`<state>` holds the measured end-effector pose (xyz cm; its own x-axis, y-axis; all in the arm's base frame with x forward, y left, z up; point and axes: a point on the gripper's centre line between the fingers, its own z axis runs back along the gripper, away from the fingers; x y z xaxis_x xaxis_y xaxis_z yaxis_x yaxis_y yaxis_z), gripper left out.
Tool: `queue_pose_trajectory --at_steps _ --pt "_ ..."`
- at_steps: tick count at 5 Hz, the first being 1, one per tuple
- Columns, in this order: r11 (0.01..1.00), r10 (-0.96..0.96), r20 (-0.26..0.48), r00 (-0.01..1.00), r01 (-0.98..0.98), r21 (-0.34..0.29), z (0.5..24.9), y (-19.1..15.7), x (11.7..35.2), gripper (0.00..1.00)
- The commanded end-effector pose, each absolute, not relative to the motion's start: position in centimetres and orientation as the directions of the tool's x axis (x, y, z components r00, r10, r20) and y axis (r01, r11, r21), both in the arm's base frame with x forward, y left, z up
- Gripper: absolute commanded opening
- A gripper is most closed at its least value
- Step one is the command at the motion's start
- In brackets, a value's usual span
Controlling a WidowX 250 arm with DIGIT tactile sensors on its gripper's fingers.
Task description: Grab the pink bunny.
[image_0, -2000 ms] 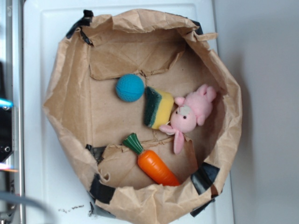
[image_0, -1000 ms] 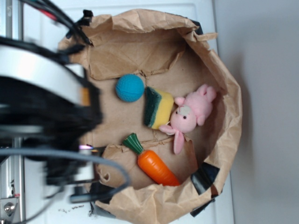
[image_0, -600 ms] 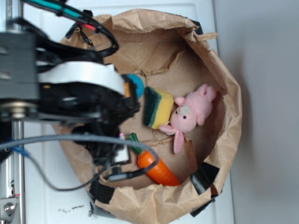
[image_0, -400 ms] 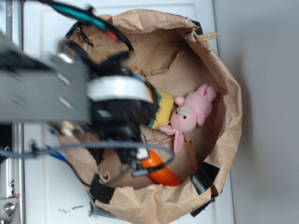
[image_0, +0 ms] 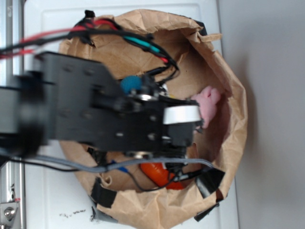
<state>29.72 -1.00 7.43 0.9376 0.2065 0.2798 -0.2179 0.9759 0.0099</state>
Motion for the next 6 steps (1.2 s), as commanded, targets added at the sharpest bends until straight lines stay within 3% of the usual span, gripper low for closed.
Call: queue_pose_trajectory --at_steps 1,3,4,5,6 --pt "0.965 0.247 0.274 0.929 -0.262 0.019 6.9 -0.6 32.9 1.00" --pt "0.965 0.247 0.274 0.929 -0.262 0.019 6.9 -0.6 32.9 1.00" --pt "0.979 0.199 0.168 0.966 -0.205 0.018 6.7 -0.7 32.6 1.00" --pt "0.985 0.158 0.166 0.973 -0.168 0.045 4.0 -1.0 32.3 1.00" --pt "0.983 0.176 0.180 0.968 -0.184 0.027 3.7 -0.8 31.7 0.00"
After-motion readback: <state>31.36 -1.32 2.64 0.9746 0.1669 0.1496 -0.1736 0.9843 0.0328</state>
